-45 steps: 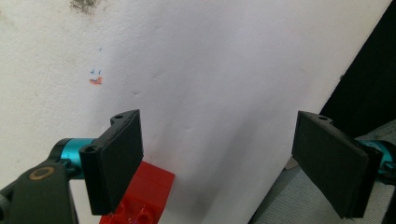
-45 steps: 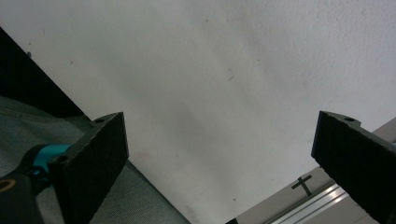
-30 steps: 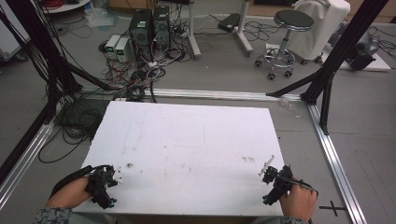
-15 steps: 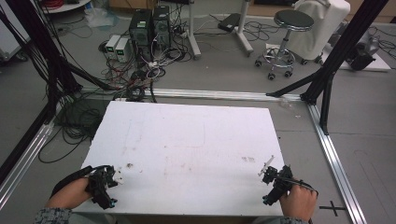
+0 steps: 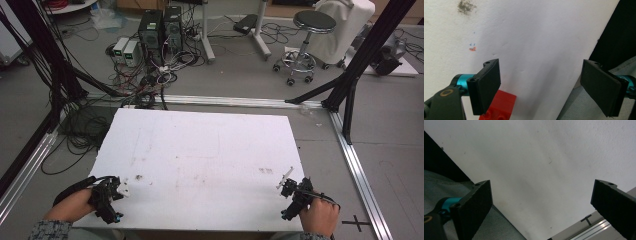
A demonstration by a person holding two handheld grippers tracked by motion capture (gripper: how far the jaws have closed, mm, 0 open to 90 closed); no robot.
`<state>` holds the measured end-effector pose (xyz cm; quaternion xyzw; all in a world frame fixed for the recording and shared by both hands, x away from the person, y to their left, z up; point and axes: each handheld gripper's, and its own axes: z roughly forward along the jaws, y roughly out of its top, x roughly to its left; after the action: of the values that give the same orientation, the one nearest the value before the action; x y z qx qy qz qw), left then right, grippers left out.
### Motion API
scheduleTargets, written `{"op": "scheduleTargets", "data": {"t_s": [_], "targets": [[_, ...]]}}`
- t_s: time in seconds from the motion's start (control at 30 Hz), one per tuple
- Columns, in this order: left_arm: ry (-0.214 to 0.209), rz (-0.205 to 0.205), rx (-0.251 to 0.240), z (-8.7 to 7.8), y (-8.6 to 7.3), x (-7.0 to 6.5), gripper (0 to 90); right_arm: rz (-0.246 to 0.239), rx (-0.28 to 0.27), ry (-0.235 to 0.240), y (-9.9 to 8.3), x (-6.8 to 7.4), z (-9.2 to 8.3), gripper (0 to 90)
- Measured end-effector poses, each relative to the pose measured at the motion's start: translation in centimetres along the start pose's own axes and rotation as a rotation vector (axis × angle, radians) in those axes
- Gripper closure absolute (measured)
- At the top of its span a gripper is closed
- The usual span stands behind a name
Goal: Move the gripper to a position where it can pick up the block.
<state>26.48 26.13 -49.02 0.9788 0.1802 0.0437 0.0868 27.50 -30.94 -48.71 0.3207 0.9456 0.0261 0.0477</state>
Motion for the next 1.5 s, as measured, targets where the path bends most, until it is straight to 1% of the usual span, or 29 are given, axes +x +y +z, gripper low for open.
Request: {"op": "scheduleTargets", "data": {"t_s": [0.07,0.1,0.13,0.17,0.2,0.27,0.3,0.37,0.4,0.43,0.47,0.5,0.6,0.63,0.67,0.7,0.73,0.77,0.8,0.83,0.87,0.93,1.0,1.03,1.13,1.17,1.27,1.4,1.5], "targets": [[-0.003,0.007,-0.003,0.0,-0.1,0.1,17.0,0.000,-0.002,0.003,0.1,0.1,0.0,3.0],[-0.006,0.028,0.009,-0.1,-0.1,0.2,17.0,-0.004,-0.003,0.000,0.2,0.0,0.0,3.0],[-0.006,0.028,0.009,-0.1,-0.1,0.2,17.0,-0.010,-0.006,0.000,0.2,0.0,0.1,3.0],[0.001,0.055,0.035,0.1,-0.2,0.4,17.0,-0.003,0.000,0.005,0.3,0.1,0.1,3.0],[0.006,0.073,0.041,0.1,-0.2,0.4,17.1,-0.006,-0.001,0.007,0.3,0.0,0.2,3.0],[0.006,0.079,0.041,0.1,-0.2,0.5,17.0,-0.009,0.000,0.012,0.3,0.0,0.3,3.0],[-0.002,0.094,0.040,0.0,-0.3,0.6,17.0,-0.010,0.005,0.014,0.4,0.1,0.3,3.0],[-0.001,0.107,0.043,-0.1,-0.3,0.7,17.0,-0.009,0.007,0.014,0.4,0.1,0.3,3.0],[-0.001,0.107,0.043,-0.1,-0.3,0.7,17.0,-0.010,0.006,0.015,0.4,0.1,0.3,3.0],[-0.002,0.121,0.035,-0.3,-0.4,0.8,17.0,-0.013,0.004,0.013,0.5,0.1,0.3,3.0],[-0.002,0.121,0.035,-0.3,-0.4,0.8,17.0,-0.015,0.006,0.012,0.5,0.1,0.3,3.0],[-0.004,0.134,0.029,-0.7,-0.5,1.0,17.0,-0.019,0.006,0.013,0.6,0.1,0.3,3.0],[0.003,0.137,0.021,-1.0,-0.6,1.2,17.0,-0.020,0.008,0.017,0.7,0.2,0.4,3.0],[0.010,0.146,0.020,-1.4,-0.7,1.4,17.0,-0.021,0.006,0.018,0.7,0.2,0.4,3.0],[0.010,0.146,0.020,-1.4,-0.7,1.4,17.0,-0.019,0.005,0.017,0.7,0.2,0.4,3.0],[0.008,0.150,0.004,-1.7,-0.9,1.6,17.0,-0.020,0.006,0.018,0.7,0.2,0.4,3.0],[0.008,0.150,0.004,-1.7,-0.9,1.6,17.0,-0.026,0.005,0.017,0.7,0.2,0.4,3.0],[0.017,0.162,-0.005,-2.0,-1.1,1.9,16.9,-0.027,0.003,0.017,0.7,0.2,0.3,3.0],[0.018,0.169,0.002,-2.2,-1.1,2.1,16.9,-0.019,0.003,0.021,0.7,0.3,0.3,3.0],[0.017,0.171,0.002,-2.3,-1.2,2.2,16.8,-0.023,-0.003,0.022,0.7,0.2,0.3,3.0],[0.017,0.171,0.002,-2.3,-1.2,2.2,16.8,-0.023,-0.006,0.024,0.7,0.2,0.3,3.0],[0.016,0.159,-0.023,-2.9,-1.5,2.8,16.7,-0.024,-0.009,0.025,0.7,0.2,0.2,3.0],[0.019,0.164,-0.025,-3.1,-1.5,2.9,16.7,-0.020,-0.012,0.026,0.8,0.3,0.2,3.0],[0.019,0.165,-0.031,-3.4,-1.7,3.2,16.7,-0.019,-0.012,0.027,0.8,0.3,0.2,3.0],[0.018,0.172,-0.031,-3.6,-2.0,3.5,16.7,-0.021,-0.012,0.026,0.8,0.3,0.2,3.0],[0.009,0.182,-0.021,-3.7,-2.3,3.7,16.7,-0.022,-0.007,0.029,0.8,0.3,0.2,3.0],[0.007,0.200,-0.002,-3.7,-2.8,4.0,16.7,-0.022,-0.004,0.030,0.8,0.3,0.3,3.0],[0.007,0.206,0.003,-3.8,-3.3,4.2,16.8,-0.024,-0.004,0.027,0.9,0.3,0.3,3.0],[-0.001,0.213,0.027,-3.8,-3.8,4.6,16.9,-0.032,-0.004,0.028,0.9,0.3,0.4,3.0]]}}
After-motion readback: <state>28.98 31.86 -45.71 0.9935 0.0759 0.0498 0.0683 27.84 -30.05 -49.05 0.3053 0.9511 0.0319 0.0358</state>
